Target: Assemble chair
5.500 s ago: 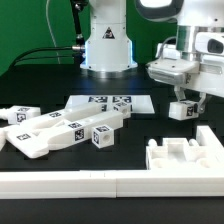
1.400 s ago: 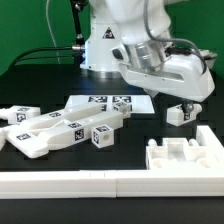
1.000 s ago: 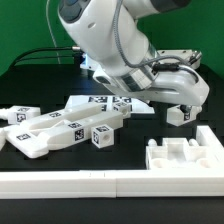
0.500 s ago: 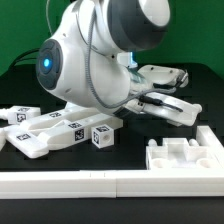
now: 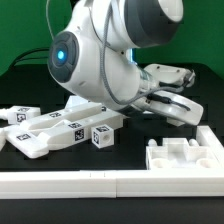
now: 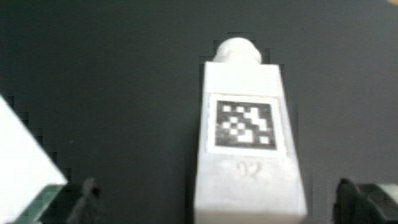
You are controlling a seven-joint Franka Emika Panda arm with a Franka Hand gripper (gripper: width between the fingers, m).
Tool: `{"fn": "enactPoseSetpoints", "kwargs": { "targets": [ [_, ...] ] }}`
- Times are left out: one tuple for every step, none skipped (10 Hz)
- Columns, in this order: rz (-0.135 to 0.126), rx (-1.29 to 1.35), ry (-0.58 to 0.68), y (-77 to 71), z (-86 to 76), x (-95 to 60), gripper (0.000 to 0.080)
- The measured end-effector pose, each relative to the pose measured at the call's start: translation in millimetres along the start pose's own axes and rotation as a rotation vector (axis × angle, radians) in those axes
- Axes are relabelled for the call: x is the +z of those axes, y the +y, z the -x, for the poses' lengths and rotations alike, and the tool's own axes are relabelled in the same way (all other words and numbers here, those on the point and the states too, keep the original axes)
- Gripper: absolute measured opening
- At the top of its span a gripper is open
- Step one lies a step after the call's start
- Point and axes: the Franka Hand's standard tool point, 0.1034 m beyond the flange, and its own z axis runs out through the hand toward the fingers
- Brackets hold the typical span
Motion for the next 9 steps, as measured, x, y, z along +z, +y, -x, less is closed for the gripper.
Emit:
{"fn": "enactPoseSetpoints", "kwargs": {
  "targets": [
    [-0.041,0.021,-0.043,-5.1,6.0,6.1,0.0649],
    [-0.081,0.044,-0.069,-8.7,11.3,12.8,0.0649],
    [-0.077,0.043,-0.069,-8.7,13.4,16.1,0.0649],
    [-0.079,0.043,-0.070,-8.7,12.8,15.1,0.0596],
    [-0.080,0.043,-0.070,-8.5,12.6,14.8,0.0451],
    [-0.080,0.043,-0.070,-8.5,12.6,14.8,0.0313],
    [-0.080,0.043,-0.070,-8.5,12.6,14.7,0.0313],
    [-0.079,0.042,-0.067,-8.7,12.8,13.2,0.0281],
    [-0.078,0.026,-0.065,-10.5,18.5,1.7,0.0281]
  ]
}}
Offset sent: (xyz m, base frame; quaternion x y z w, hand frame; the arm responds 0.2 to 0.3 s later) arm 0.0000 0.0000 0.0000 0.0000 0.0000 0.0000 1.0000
